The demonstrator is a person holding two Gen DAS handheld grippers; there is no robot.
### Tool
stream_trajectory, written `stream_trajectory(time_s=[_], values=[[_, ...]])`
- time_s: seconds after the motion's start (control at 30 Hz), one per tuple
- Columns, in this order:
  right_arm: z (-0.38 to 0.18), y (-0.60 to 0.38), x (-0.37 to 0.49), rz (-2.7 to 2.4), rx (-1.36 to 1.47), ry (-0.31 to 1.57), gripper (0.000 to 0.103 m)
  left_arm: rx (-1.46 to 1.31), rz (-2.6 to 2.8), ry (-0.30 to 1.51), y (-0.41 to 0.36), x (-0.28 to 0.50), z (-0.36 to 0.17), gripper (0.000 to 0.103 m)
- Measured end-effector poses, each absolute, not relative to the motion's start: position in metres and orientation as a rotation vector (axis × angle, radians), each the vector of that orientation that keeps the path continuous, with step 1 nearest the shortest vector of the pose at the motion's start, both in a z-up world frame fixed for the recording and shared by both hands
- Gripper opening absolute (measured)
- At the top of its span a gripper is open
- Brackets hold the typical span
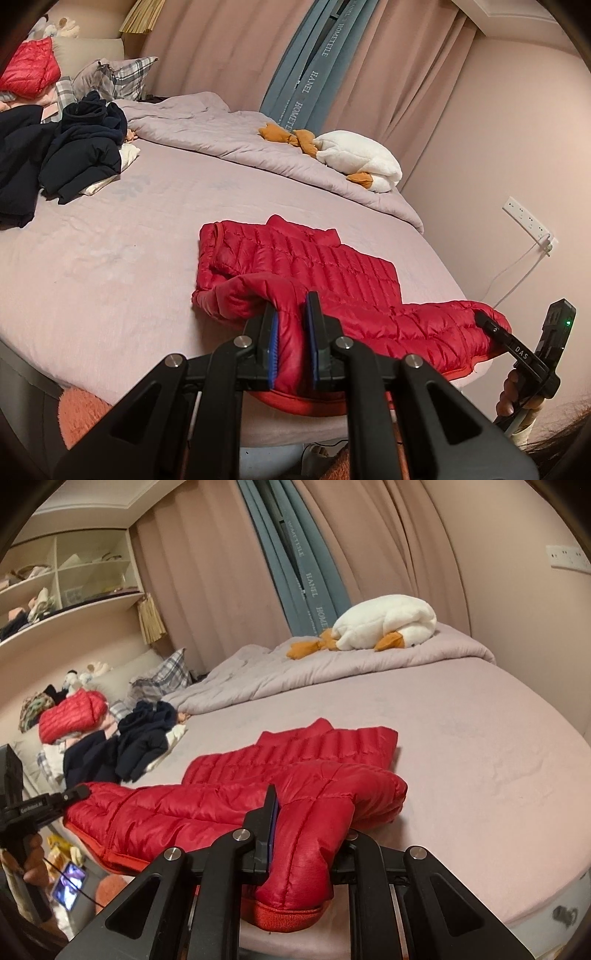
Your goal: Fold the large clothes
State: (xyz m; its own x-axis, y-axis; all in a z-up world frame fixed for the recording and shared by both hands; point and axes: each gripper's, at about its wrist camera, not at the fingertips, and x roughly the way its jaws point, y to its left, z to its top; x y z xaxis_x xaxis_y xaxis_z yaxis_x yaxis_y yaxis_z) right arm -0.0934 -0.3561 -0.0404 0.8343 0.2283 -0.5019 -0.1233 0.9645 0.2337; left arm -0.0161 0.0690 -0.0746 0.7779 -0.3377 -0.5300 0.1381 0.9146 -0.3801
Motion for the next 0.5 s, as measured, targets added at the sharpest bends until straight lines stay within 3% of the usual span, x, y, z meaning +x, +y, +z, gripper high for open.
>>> stream_trajectory(time_s=[0.5], values=[[-0.028,-0.356,-0.069,0.165,0.198,0.572,0.016,-0.361,-0.252,0.641,0.071,0.019,-0.064,0.013]])
